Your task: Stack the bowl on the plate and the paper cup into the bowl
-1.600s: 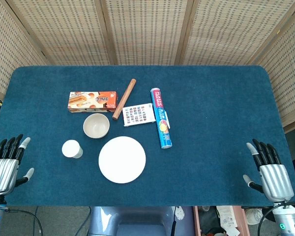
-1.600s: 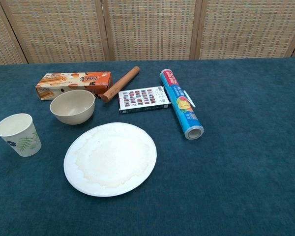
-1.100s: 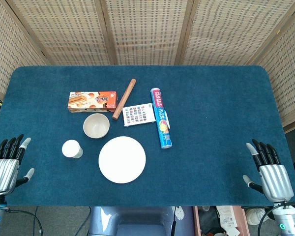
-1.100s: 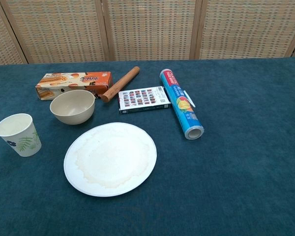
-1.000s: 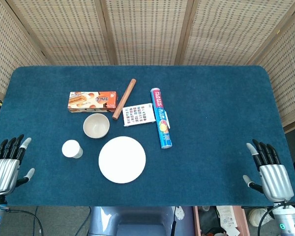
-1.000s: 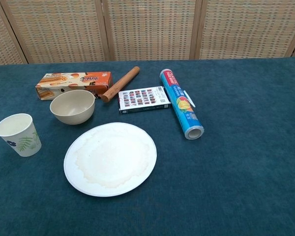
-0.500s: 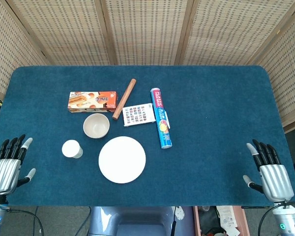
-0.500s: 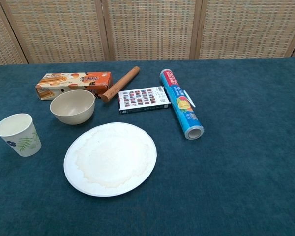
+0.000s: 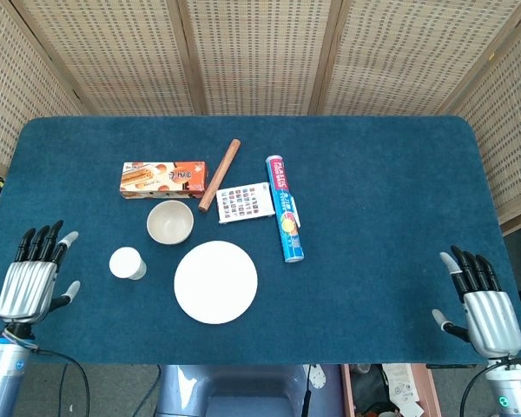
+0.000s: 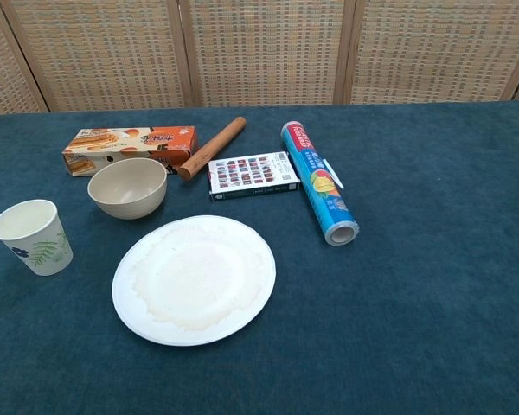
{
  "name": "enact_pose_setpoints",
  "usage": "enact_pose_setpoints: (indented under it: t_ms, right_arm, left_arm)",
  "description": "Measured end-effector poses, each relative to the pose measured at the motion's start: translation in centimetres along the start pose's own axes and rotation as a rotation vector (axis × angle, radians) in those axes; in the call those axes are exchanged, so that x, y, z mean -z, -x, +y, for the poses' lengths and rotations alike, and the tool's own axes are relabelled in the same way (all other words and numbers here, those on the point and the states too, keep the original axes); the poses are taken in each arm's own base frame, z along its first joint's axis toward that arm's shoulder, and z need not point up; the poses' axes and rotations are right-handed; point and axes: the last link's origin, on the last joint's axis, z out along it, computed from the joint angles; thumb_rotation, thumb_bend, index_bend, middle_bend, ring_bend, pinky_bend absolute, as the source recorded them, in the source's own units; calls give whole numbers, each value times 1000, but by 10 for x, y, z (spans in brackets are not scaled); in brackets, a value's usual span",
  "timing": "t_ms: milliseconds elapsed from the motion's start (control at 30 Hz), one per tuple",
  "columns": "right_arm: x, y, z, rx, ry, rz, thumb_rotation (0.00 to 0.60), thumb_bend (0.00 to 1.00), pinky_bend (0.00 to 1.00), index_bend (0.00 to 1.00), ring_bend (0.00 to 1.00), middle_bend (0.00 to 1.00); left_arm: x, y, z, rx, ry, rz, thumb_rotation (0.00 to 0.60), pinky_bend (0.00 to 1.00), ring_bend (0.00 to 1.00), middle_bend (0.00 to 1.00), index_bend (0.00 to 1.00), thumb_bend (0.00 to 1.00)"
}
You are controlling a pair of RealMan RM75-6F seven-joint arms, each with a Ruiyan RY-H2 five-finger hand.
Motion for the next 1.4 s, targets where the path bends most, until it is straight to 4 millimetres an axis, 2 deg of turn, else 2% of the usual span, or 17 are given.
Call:
enact_pose_setpoints:
  t_ms: [300,733,867,1133,1400]
  right_arm:
    - [0,0,1,-4,0,-4,600,201,0,33,0,0]
    - [-1,-2,3,-23,5,0,600,201,0,33,0,0]
    - [-1,-3,5,-34,8,2,600,201,0,33,0,0]
    - [0,-6,9,-53,13,9,600,201,0,33,0,0]
    - [-1,-7,11,-66,17,10,600,201,0,33,0,0]
  left_arm:
    - [-44,2,32,-44,42,-43,600,0,0,0,262,257]
    - [-97,28,96,-91,89,-73,600,0,0,0,325,264]
    - [-106,34,112,-108,94,-86,600,0,0,0,343,268]
    - [-117,55,131,-153,83,-131,600,0,0,0,353,269]
    - [-124,76,139,-187,73,-176,600,0,0,0,359,271]
